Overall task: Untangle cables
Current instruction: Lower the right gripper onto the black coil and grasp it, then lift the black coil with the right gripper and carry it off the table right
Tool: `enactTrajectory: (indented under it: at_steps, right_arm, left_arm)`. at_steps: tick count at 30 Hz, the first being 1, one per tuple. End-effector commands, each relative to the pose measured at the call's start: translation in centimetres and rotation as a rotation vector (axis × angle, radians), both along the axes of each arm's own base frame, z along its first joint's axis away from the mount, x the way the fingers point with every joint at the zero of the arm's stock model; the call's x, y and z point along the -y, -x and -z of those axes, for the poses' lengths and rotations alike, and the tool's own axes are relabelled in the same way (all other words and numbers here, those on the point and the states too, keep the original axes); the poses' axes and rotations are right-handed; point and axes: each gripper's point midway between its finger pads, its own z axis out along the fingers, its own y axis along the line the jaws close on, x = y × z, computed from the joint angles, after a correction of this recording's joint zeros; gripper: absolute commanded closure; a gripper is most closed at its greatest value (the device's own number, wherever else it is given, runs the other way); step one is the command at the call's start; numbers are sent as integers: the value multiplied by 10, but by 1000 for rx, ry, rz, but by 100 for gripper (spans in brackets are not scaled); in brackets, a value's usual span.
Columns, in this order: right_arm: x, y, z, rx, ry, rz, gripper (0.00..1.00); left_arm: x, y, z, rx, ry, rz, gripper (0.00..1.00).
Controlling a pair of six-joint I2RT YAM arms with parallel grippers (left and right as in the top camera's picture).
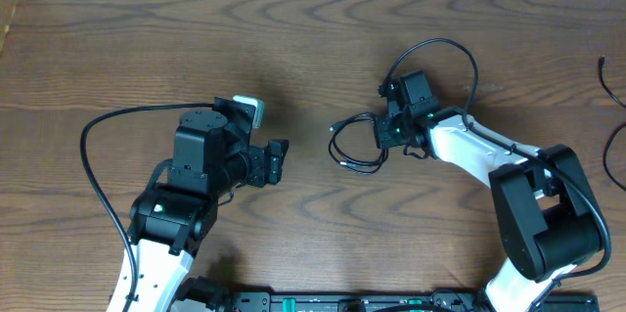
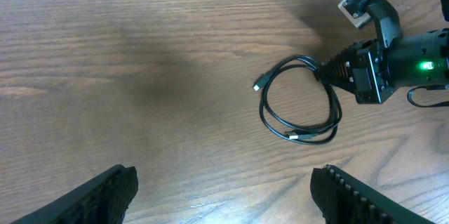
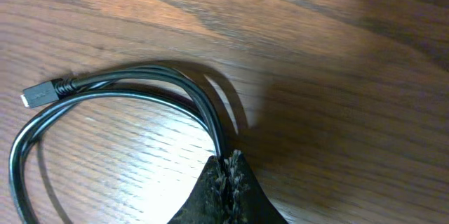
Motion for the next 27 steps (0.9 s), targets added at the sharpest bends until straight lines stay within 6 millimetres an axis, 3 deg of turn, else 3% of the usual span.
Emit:
enactTrajectory:
  at_steps: [1,4,7,12,14,17,22,27]
  right_arm:
    - [3,33,36,-142,14,-7,99]
    - [2,30,32,-128,9,-7,99]
    - [-4,18,3,-52,-21,-15,99]
    - [-14,-6,-90,166,-108,-25,99]
    - [-13,-6,-130,240,-137,-27,99]
    - [-9,0,-174,323,-169,-24,99]
    - [-3,14,-214,406,-200,-29,99]
    - [2,16,-231,454,-206,-19,99]
  left_arm:
    - [-3,2,0,-1,-1,-11,16]
    - [-3,3,2,-8,-3,-11,16]
    - [-3,4,2,-12,-4,-11,16]
    - [-3,3,2,-9,-5,-11,16]
    - [-3,3,2,-7,-4,-11,16]
    - [-3,2,1,-5,-3,-11,16]
    - [-3,2,1,-6,-3,-11,16]
    - [-3,3,1,-6,-3,-11,16]
